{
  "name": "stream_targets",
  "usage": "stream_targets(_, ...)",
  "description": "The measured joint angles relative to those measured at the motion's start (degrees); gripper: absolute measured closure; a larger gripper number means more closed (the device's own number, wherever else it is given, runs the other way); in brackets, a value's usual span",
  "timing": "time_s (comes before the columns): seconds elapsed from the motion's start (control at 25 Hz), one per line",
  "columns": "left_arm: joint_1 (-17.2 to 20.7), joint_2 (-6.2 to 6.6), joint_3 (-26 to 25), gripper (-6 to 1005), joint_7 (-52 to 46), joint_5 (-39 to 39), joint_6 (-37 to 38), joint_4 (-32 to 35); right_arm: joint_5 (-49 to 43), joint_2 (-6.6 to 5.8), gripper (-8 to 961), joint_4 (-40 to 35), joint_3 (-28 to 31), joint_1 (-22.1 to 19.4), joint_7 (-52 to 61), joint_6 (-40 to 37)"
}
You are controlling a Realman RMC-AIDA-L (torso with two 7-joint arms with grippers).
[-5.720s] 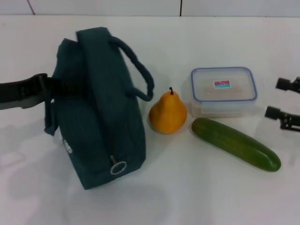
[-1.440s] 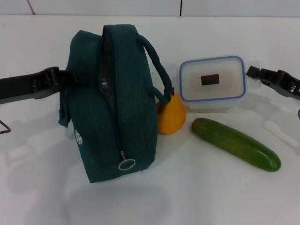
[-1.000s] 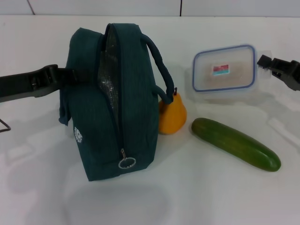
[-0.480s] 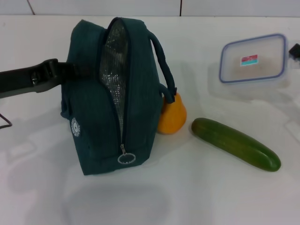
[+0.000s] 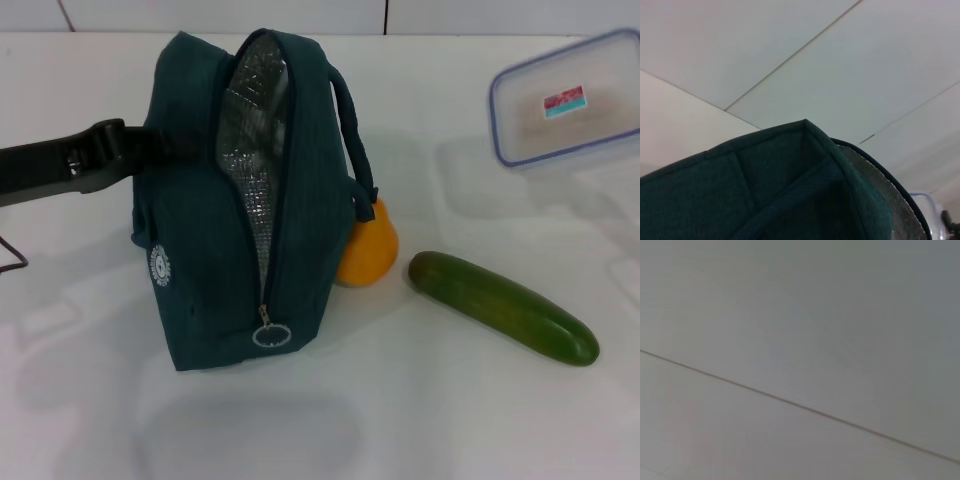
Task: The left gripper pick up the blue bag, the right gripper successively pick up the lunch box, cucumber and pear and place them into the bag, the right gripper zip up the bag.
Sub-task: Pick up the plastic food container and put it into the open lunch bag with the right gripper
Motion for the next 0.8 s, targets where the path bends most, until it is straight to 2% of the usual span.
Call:
stream_targets(0.2,-0.1,0.00,0.3,955,-0.3,0.0,0.1,0.0,1.8,0.75,857,0.0,0.0,2.8,2.1,-4.3)
stream_targets(0.4,-0.1,0.00,0.5,955,-0.4,0.0,0.2,-0.1,3.8,1.76,857,0.0,0.0,5.0,4.0,-5.2)
stream_targets(0.8,-0.2,0.01,0.6,955,-0.1,0.0,0.5,-1.4,6.6,1.88,857,3.0,0.0,4.8,5.8,-5.4)
